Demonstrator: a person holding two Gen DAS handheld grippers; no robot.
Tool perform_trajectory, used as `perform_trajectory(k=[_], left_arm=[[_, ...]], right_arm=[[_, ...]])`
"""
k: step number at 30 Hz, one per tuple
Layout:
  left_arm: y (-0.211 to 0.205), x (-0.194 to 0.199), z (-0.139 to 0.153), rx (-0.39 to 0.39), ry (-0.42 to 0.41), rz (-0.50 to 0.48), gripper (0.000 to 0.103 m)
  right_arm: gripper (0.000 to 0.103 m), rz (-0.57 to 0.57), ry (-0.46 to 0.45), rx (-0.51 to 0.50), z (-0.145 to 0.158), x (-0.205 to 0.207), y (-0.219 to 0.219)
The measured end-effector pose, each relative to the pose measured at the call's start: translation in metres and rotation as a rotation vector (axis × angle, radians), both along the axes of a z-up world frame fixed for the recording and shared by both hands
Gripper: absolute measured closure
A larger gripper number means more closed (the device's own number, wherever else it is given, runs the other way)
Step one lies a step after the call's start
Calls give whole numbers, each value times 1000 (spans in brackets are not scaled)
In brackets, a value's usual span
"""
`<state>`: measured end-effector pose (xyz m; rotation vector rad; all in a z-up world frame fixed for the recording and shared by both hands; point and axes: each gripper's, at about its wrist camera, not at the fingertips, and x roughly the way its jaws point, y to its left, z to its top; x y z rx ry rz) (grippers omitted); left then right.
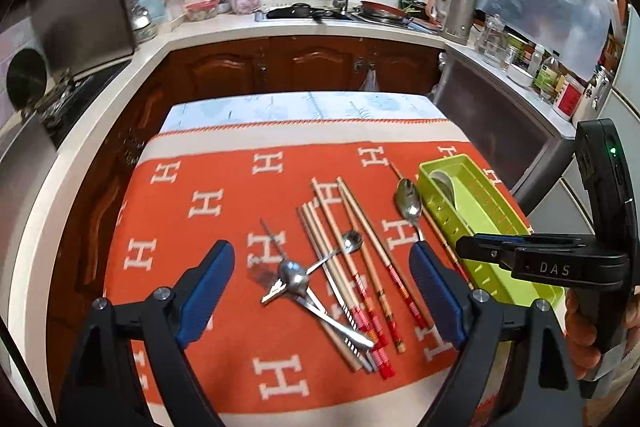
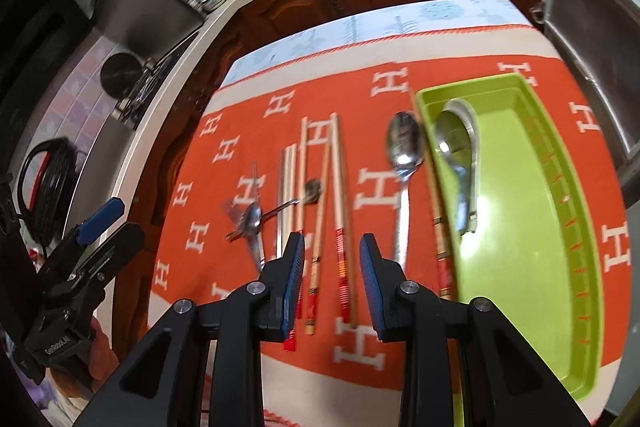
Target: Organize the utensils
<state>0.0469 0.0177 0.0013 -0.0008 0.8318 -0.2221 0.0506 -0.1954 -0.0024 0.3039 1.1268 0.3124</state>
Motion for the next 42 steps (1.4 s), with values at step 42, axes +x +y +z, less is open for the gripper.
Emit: perform_trajectory(k=[42], left_arm=[[19, 27, -109, -168, 263, -47, 54]], right_arm=[[99, 28, 66, -159, -110, 66, 35]])
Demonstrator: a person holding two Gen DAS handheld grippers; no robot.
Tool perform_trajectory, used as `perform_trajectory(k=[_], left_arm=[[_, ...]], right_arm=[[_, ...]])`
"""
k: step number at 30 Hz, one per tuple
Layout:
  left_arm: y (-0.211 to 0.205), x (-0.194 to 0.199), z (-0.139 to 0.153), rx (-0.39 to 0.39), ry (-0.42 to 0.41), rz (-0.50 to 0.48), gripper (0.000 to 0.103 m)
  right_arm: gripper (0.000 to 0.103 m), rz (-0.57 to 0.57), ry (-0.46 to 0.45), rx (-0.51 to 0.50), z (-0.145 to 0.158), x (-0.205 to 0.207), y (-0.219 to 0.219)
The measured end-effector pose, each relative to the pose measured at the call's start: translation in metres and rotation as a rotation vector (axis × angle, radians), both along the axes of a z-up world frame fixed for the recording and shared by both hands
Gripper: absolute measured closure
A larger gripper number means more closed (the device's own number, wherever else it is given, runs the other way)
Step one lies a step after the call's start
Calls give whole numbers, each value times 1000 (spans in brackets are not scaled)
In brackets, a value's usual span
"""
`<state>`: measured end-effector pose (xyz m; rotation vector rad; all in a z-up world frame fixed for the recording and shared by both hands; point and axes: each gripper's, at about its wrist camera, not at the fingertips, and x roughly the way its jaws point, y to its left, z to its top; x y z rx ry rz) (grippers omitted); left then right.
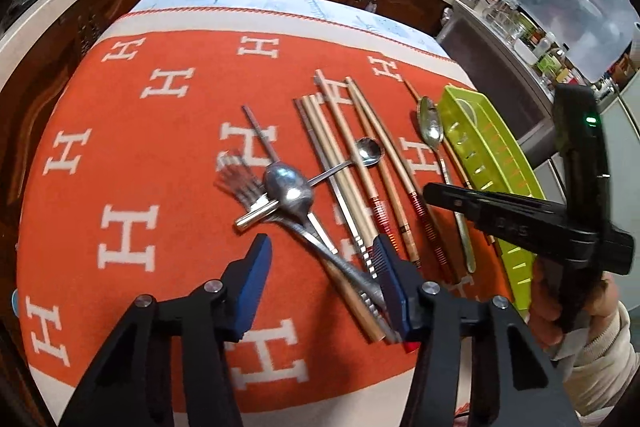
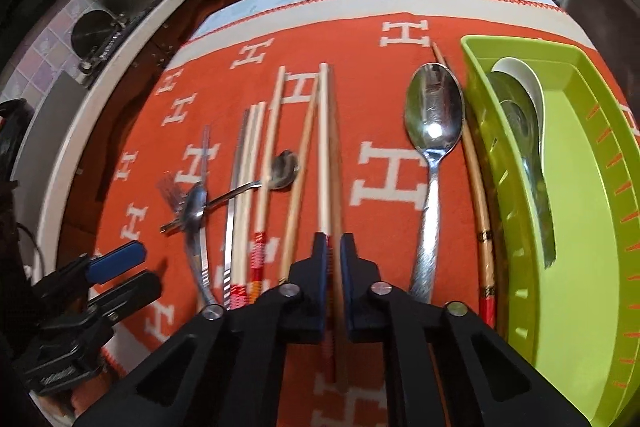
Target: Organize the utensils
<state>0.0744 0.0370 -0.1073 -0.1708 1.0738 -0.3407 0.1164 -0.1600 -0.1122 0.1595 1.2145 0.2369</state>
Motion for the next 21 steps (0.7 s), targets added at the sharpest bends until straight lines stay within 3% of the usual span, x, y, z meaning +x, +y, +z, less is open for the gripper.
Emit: perform_trajectory(k=[7, 15, 21], left_arm=[[-15, 12, 2, -4, 0, -33, 60], [-25, 31, -8, -16, 53, -37, 83], [-35, 44, -14, -8, 92, -35, 84]], right_arm=[[99, 32, -14, -36, -4, 15, 9], [98, 112, -25, -117, -5, 11, 24], [97, 123, -30, -109, -5, 6, 20]])
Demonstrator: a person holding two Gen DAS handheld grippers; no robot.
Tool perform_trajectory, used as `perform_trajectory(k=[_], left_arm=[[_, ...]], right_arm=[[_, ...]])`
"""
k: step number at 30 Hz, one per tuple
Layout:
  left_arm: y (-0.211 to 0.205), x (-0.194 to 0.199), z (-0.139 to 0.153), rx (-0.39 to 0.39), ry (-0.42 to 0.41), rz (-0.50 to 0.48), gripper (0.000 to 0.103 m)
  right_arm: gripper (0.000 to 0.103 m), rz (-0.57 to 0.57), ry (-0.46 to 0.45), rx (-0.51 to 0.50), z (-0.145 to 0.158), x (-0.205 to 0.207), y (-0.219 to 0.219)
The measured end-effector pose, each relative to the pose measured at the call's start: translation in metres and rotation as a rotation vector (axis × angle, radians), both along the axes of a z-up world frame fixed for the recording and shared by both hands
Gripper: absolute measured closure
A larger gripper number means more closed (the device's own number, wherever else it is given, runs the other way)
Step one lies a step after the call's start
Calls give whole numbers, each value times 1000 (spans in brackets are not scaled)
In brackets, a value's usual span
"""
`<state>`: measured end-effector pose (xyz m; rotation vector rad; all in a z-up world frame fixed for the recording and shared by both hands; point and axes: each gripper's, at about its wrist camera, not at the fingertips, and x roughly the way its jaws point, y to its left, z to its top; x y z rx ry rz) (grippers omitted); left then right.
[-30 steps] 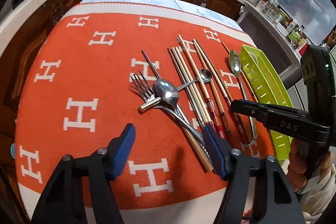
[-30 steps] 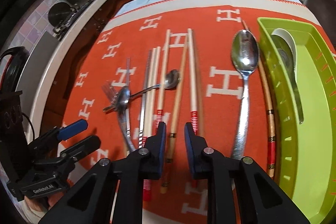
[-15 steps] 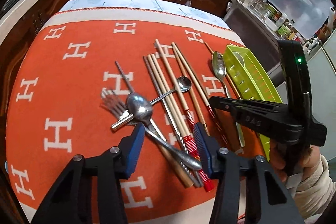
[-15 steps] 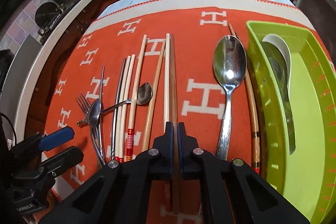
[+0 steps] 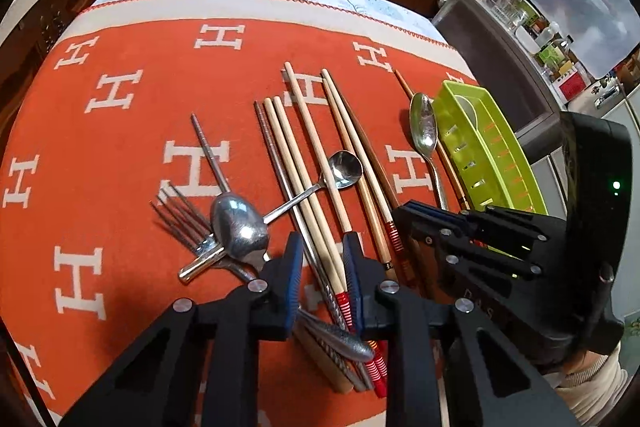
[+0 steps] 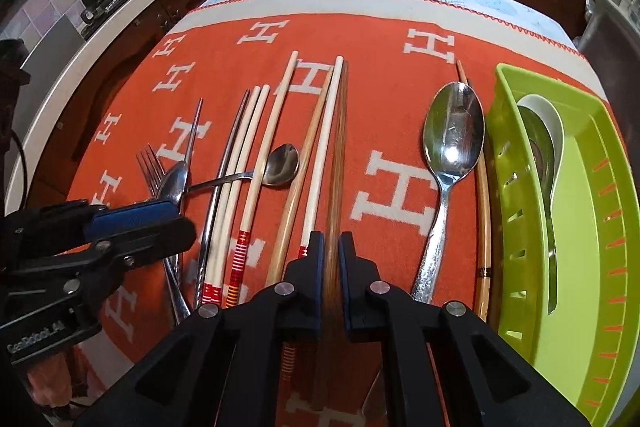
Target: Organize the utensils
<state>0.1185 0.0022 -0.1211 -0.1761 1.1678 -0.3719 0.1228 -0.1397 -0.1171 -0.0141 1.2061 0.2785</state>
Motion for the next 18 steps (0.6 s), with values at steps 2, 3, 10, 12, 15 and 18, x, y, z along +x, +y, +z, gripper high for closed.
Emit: perform_trajectory(k=[2, 3, 10, 12, 15, 18], left_arm=[[-7, 3, 0, -1, 8, -13, 84], [-9, 4, -1, -2, 10, -17, 84], [-22, 13, -5, -9, 38, -23, 84], [-24, 15, -5, -4, 42, -20, 84], [-29, 20, -3, -3, 39, -22, 84], [-33, 23, -3, 7, 38, -24, 84]], right_arm=[[97, -7, 5, 18, -1, 2, -3], [97, -8, 3, 20, -1, 4, -3], [97, -12, -7, 51, -1, 11, -4], [97, -35, 16, 103, -1, 12, -13], [97, -64, 41, 164, 0, 13, -26], [97, -82, 46, 207, 3, 11, -36]])
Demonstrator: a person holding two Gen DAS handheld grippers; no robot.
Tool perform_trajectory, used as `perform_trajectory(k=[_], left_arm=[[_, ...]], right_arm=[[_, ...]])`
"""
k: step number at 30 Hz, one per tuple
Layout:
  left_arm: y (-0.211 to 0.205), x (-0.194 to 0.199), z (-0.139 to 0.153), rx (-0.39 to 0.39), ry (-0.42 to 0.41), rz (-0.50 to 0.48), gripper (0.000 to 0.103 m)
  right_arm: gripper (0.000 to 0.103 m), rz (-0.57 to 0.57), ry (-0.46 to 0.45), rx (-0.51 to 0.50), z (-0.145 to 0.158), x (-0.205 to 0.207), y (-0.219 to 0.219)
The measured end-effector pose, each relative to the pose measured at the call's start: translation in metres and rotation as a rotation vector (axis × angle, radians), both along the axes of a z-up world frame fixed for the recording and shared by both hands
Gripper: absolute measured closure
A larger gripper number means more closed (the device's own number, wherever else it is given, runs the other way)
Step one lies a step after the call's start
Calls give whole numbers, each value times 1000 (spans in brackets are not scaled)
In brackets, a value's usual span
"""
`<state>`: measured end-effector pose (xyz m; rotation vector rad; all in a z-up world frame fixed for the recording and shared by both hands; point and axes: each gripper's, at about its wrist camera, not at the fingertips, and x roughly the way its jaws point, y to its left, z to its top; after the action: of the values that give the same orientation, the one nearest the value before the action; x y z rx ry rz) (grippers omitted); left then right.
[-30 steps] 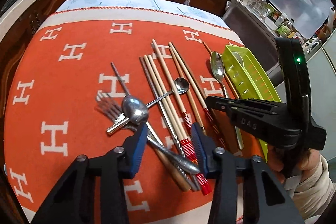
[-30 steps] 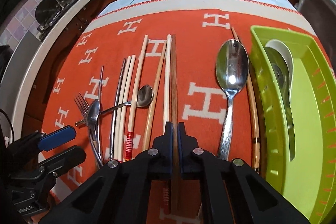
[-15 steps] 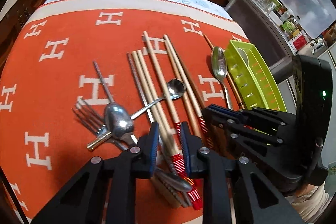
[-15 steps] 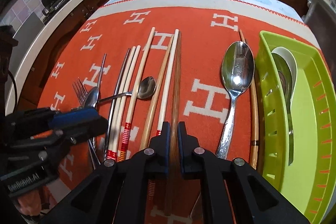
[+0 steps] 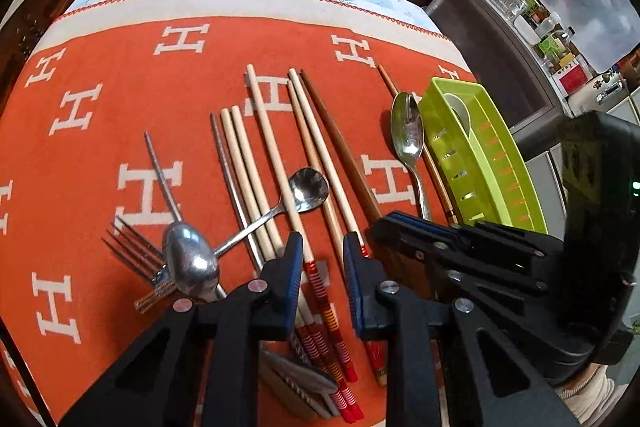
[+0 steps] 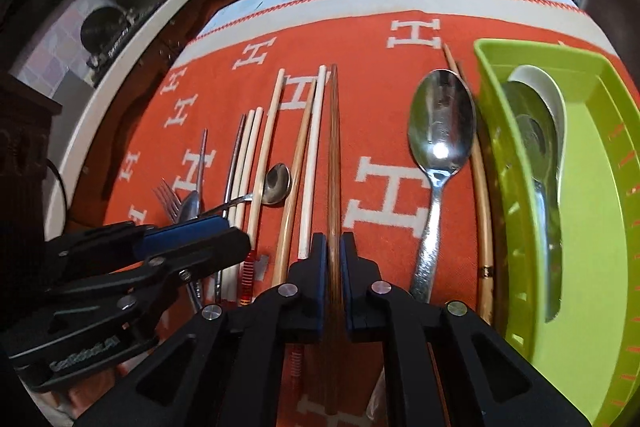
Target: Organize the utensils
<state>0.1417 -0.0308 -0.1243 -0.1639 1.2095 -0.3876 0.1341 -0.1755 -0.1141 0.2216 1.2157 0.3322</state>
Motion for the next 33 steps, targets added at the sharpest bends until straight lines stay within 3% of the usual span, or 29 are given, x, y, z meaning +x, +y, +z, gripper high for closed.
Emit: perform_trajectory(k=[8, 13, 15, 17, 25, 33], left_arm=[[-8, 8, -15, 58, 43, 17, 86], [-16, 9, -16, 95, 21, 26, 87], [-18, 9, -17, 124, 9, 39, 96], [-20, 8, -17, 140, 4, 49, 97], [-5, -1, -1, 61, 28, 125, 99], [-33, -25, 56, -59, -5, 48, 100]], right_arm=[[97, -23, -20, 79, 19, -10, -17], [97, -38, -13, 122, 21, -17, -26], [97, -43, -16, 136, 23, -20, -29], [97, -44, -18, 149, 25, -22, -31], [97, -74, -47, 212, 50, -37, -53], [97, -138, -110, 169, 89, -68, -100]])
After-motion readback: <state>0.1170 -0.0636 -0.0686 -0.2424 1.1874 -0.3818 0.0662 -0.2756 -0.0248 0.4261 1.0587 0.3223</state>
